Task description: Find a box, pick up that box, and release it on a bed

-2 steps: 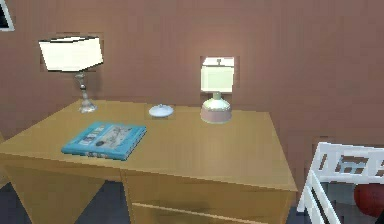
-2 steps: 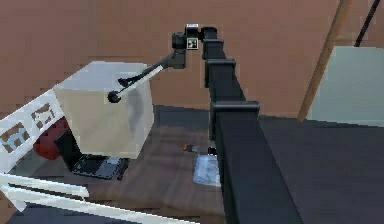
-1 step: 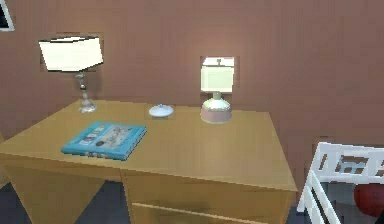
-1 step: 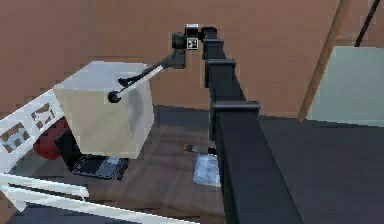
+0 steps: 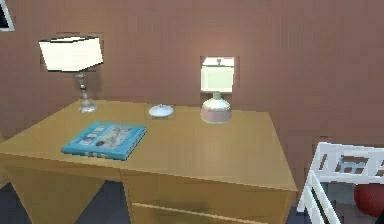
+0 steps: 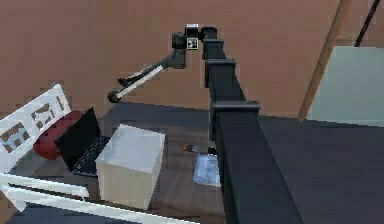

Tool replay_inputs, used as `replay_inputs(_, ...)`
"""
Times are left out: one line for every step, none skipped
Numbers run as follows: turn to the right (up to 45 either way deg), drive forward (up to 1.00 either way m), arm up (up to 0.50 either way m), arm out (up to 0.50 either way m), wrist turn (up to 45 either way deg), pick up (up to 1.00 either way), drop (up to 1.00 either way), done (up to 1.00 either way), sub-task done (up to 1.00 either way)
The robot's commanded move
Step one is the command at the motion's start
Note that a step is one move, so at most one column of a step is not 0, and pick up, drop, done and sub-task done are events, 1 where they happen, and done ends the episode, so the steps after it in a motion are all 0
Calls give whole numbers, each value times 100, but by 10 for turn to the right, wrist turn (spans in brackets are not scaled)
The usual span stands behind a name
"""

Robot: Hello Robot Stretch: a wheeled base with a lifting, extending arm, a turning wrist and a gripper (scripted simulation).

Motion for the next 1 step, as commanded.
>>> replay_inputs(0, 0, 0, -10, 0, 0, 0, 0, 0)
